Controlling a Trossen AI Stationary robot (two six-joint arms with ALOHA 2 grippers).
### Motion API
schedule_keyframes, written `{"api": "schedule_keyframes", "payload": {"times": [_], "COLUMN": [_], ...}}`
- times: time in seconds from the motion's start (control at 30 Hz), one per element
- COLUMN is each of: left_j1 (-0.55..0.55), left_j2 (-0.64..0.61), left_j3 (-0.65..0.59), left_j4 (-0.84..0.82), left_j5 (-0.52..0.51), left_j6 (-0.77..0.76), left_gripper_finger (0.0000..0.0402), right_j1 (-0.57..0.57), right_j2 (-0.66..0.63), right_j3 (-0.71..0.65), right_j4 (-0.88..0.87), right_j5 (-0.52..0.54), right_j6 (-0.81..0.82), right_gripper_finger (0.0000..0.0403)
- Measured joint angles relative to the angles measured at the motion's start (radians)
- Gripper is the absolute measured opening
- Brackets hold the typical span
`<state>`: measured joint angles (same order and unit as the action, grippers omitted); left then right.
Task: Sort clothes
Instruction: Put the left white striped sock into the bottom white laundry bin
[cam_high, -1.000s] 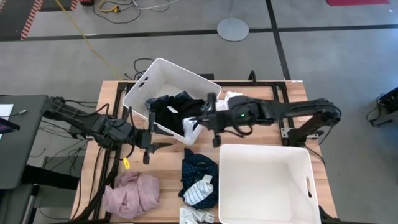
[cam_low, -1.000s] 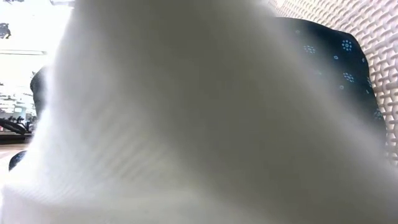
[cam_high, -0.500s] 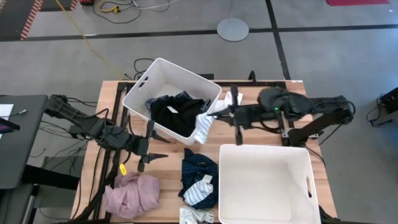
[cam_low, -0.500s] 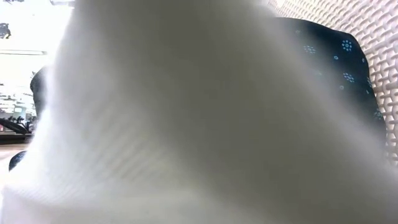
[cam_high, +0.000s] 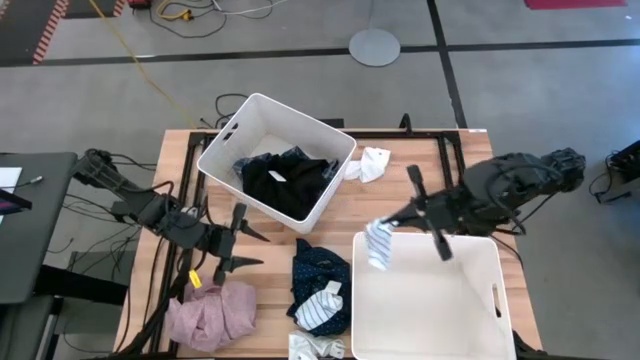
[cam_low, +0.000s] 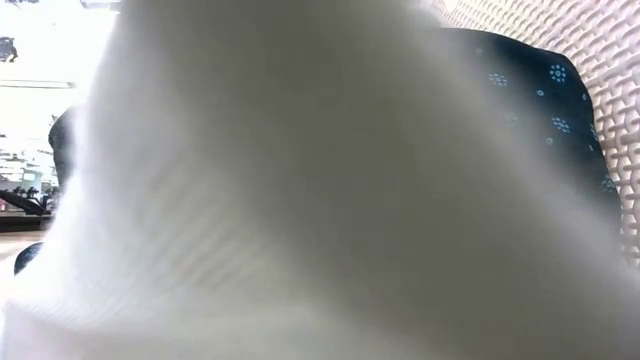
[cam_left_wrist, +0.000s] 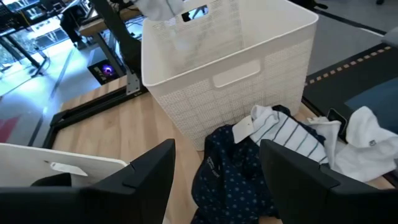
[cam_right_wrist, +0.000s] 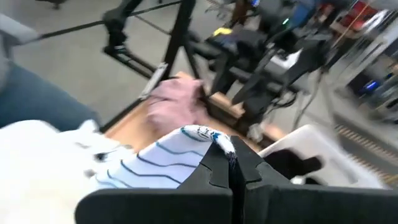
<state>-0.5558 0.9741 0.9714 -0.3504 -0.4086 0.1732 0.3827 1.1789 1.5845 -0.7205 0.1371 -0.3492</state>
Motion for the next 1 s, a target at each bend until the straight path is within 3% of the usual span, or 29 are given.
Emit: {"api": "schedule_keyframes", "payload": {"times": [0.47, 1.0], "left_j1": [-0.03, -0.049], "left_j2": [0.009, 0.108], "left_j3": [0.0, 0.0], "left_j4": [0.001, 0.01], "left_j5": [0.0, 0.005], "left_j6": [-0.059, -0.097], "left_gripper_finger": [0.0227, 0.0227], "right_j1": [0.182, 0.345], "right_j2": [-0.056, -0.032], "right_j3": [0.0, 0.0], "right_j4": [-0.343, -0.518], "right_j5": [0.001, 0.027], "right_j6": [0.439, 0.828], "right_gripper_finger": [0.0, 0.0]}}
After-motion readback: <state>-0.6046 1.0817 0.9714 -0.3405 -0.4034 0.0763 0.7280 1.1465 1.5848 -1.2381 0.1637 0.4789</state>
